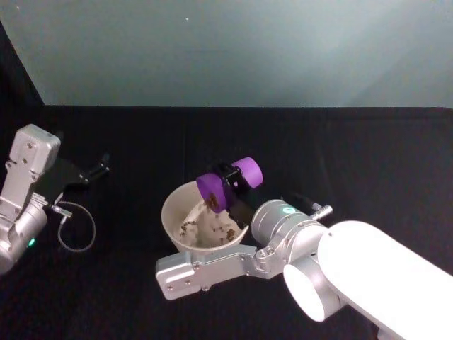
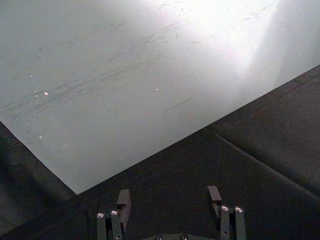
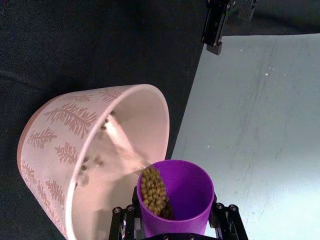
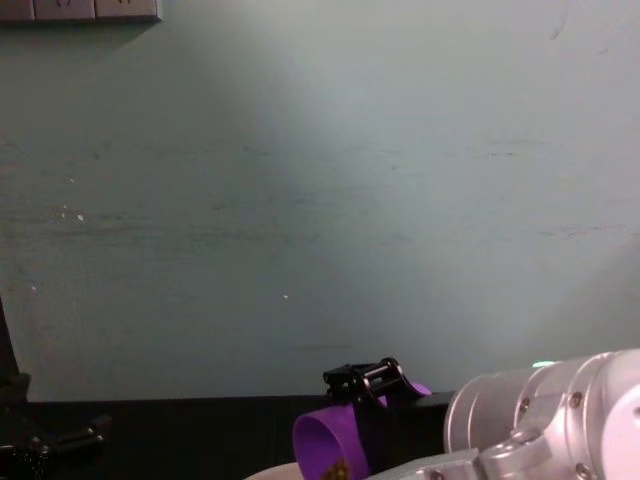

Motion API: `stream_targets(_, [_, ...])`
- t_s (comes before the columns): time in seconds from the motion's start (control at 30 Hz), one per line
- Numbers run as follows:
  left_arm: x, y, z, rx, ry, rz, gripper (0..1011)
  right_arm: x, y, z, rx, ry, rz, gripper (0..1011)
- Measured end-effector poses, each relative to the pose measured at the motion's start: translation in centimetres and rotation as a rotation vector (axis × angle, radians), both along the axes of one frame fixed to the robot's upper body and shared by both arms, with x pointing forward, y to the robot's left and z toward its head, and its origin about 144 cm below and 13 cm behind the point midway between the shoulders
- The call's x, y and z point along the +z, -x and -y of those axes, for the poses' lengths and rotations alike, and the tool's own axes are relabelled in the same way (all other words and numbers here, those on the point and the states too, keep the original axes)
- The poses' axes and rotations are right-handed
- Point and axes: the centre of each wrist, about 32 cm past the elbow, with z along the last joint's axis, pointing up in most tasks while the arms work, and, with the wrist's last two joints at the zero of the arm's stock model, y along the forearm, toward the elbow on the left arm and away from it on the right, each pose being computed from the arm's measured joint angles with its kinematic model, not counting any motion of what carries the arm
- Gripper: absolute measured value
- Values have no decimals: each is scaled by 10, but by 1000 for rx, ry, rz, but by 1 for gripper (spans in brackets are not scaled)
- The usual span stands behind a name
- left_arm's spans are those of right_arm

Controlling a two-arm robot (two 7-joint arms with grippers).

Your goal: Pick up the cup and pour the mung beans from the cup into the bowl.

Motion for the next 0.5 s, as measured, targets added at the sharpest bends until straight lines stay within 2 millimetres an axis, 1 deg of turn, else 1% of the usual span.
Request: stream_targets(0.5, [0,0,0,0,0,0,1000,1,-1,-2,1,10,2,726])
